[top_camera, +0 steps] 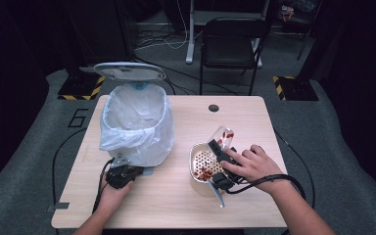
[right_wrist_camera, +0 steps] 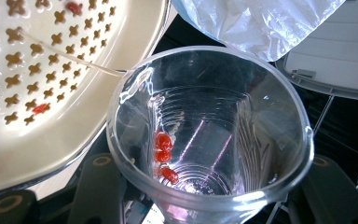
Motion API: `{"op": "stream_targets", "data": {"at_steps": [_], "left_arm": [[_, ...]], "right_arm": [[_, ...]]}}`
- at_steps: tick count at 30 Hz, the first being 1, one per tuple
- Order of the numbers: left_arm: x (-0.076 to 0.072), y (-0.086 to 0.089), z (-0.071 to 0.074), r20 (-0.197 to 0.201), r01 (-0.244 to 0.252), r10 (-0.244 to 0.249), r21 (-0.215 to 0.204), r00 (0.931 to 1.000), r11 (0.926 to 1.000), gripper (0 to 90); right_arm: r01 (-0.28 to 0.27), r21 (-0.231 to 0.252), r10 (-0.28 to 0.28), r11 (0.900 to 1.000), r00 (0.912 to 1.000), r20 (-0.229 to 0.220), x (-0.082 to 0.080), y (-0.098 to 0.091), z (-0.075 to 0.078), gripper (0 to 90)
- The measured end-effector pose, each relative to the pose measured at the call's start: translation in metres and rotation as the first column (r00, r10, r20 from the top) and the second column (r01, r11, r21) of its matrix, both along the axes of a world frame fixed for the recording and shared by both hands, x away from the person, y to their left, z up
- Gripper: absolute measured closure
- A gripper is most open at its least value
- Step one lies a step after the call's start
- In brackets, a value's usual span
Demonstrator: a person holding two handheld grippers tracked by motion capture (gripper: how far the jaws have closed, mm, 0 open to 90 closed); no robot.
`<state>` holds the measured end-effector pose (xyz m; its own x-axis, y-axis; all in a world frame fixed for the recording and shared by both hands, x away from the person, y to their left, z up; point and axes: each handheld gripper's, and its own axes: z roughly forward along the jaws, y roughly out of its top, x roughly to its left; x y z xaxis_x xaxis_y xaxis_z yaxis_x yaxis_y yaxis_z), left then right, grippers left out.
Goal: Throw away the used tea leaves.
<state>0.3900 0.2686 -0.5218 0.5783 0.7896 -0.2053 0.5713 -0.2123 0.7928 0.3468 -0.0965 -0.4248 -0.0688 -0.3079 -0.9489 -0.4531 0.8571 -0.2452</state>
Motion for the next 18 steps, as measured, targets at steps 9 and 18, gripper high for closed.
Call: {"op": "stream_targets", "data": {"at_steps": [9,18], "left_arm": [[0.0001,0.0001,0.0000,0.000,0.000,0.000,0.000,1.0000,1.0000,89.2],[0.0001,0.0000,0.0000,-0.001,-0.001,0.001,-0.001,1.0000,1.0000,89.2]], "right_arm": [[-0.004,-0.297,0.035,0.9547,0.9946,0.098,-0.0001,0.0027,0.0189,47.1],[-0.001,-0.304,0.034,0.9528,0.9938,0.105,-0.0010,0.0033,0.0181,47.2]]}}
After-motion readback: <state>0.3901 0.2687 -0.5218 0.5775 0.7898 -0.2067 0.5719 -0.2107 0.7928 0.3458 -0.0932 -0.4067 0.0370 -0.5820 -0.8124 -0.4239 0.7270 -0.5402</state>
